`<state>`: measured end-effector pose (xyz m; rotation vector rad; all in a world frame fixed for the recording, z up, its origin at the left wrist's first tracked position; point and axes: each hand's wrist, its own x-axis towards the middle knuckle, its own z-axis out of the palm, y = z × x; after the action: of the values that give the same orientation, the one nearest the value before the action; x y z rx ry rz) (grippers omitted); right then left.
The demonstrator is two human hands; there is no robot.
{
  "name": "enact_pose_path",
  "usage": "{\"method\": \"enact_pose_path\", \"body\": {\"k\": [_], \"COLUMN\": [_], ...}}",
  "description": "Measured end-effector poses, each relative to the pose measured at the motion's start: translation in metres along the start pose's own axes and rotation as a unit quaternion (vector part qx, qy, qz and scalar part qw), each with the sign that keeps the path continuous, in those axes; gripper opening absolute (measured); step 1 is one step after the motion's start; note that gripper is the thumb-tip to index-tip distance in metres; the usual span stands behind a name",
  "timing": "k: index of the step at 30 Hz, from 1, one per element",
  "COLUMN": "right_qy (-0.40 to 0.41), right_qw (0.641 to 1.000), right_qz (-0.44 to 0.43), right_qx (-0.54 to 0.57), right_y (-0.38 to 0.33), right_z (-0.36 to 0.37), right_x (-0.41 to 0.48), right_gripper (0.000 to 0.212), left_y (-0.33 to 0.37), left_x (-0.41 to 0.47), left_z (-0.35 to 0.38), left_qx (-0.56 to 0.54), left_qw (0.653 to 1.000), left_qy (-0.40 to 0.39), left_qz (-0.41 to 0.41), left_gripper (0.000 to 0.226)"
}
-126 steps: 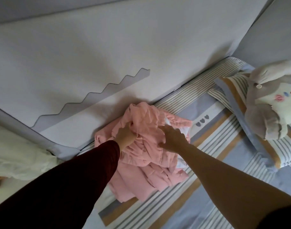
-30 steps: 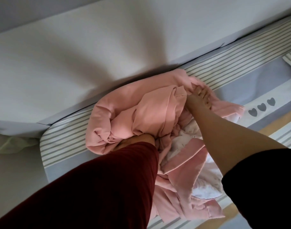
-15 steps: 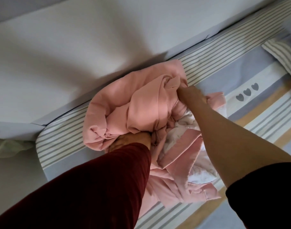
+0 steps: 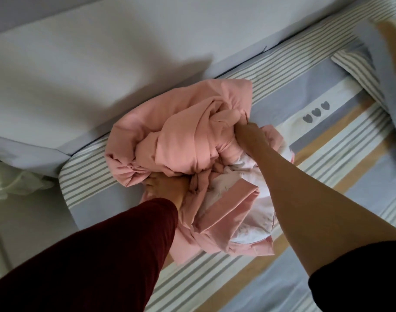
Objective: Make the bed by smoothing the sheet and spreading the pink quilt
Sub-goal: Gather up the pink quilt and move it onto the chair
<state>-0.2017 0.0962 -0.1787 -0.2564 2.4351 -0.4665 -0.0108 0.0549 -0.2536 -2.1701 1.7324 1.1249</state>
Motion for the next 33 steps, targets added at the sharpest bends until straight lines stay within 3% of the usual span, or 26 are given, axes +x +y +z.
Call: {"method": "enact_pose_path", "body": {"k": [4, 7, 13, 16, 18, 20, 24, 28, 33], "right_qy": [0.023, 0.024, 0.045, 0.075, 0.117, 0.123, 0.1, 0.077, 0.052], "right_qw": [0.999, 0.999, 0.998, 0.997, 0.993, 0.992, 0.993, 0.994, 0.998], "right_qz": [0.009, -0.012, -0.035, 0.03, 0.011, -0.001, -0.016, -0.06, -0.036], "right_qx": [0.022, -0.023, -0.004, 0.002, -0.005, -0.013, -0.059, -0.056, 0.008], "right_y": [0.021, 0.036, 0.078, 0.114, 0.158, 0.19, 0.145, 0.124, 0.12], "right_z": [-0.005, -0.015, -0.022, -0.007, 0.018, 0.045, 0.014, 0.001, 0.023], "right_x": [-0.049, -0.096, -0.154, -0.143, -0.093, -0.043, -0.168, -0.223, -0.256], "right_gripper": [0.077, 0.068, 0.062, 0.077, 0.089, 0.087, 0.068, 0.059, 0.087], "left_y": [-0.016, -0.038, -0.08, -0.093, -0.102, -0.111, -0.137, -0.191, -0.239], "left_x": [0.008, 0.011, -0.047, -0.086, -0.099, -0.106, -0.12, -0.092, -0.125], "left_z": [-0.009, -0.011, -0.014, -0.017, -0.014, -0.013, -0.021, -0.007, -0.033], "left_qx": [-0.004, -0.032, -0.135, -0.137, -0.125, -0.111, -0.135, -0.199, -0.232], "left_qw": [0.999, 0.997, 0.987, 0.987, 0.988, 0.989, 0.988, 0.978, 0.972], "left_qy": [-0.004, -0.024, 0.011, 0.015, 0.022, 0.032, 0.025, 0.021, 0.01], "left_qz": [0.037, 0.069, 0.087, 0.079, 0.085, 0.095, 0.078, 0.068, 0.032], "left_gripper": [0.117, 0.124, 0.106, 0.09, 0.085, 0.085, 0.089, 0.093, 0.097]}}
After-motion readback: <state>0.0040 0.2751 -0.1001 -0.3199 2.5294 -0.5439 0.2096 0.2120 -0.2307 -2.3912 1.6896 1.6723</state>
